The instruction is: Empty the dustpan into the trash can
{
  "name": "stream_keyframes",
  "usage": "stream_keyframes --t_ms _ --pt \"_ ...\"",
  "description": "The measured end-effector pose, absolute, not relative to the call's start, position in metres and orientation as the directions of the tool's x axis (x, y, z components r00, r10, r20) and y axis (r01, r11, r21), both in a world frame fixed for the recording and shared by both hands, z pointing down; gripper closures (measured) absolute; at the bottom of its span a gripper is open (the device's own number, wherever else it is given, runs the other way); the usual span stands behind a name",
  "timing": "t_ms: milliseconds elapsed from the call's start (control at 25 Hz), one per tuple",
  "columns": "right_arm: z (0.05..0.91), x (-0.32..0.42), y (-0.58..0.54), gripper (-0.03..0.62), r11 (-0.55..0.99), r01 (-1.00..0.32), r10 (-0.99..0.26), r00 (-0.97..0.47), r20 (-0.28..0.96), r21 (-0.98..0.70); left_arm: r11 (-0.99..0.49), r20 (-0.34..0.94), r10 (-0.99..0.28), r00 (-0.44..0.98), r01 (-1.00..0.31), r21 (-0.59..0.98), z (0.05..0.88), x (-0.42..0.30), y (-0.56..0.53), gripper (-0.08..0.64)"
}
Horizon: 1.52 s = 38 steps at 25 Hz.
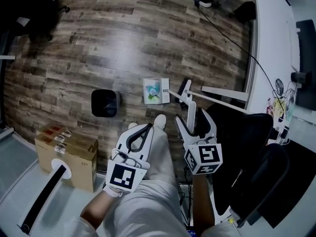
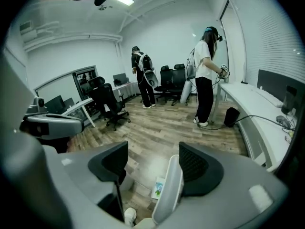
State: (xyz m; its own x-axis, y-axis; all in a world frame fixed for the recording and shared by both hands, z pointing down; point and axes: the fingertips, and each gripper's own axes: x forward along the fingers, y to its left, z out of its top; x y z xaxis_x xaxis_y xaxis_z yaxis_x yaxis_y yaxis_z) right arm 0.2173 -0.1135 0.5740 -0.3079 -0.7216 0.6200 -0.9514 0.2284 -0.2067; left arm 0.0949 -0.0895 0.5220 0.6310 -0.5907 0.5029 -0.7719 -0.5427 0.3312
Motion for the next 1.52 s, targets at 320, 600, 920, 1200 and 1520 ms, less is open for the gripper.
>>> stream_keyframes --t_ms 320,600,920,1200,1520 --pt "0.615 0.222 -0.127 0.253 0.214 -0.958 -0.621 -0.285 0.73 -0.193 -0.516 0.516 -0.589 0.622 -0.781 0.351 0.542 0.103 -0.106 0.554" --pt "0.651 0.229 -0.133 0.255 0.151 -0.953 -0.507 -0.303 0.807 -0.262 -0.522 0.538 -0.562 0.628 -0.774 0.358 0.559 0.115 -0.112 0.554" --pt "0.675 0.242 -0.138 0.275 0.147 -0.96 -0.448 -0.278 0.85 -0.237 -0.54 0.546 -0.541 0.64 -0.762 0.359 0.572 0.129 -0.111 0.554" --pt "0.692 0.242 -0.128 0.359 0.126 -0.95 -0.39 -0.313 0.866 -0.286 -0.538 0.556 -0.539 0.633 -0.766 0.351 0.579 0.125 -0.11 0.554" --pt "0.695 0.242 -0.119 0.359 0.158 -0.952 -0.342 -0.303 0.89 -0.263 -0.536 0.559 -0.545 0.625 -0.772 0.341 0.579 0.123 -0.106 0.554"
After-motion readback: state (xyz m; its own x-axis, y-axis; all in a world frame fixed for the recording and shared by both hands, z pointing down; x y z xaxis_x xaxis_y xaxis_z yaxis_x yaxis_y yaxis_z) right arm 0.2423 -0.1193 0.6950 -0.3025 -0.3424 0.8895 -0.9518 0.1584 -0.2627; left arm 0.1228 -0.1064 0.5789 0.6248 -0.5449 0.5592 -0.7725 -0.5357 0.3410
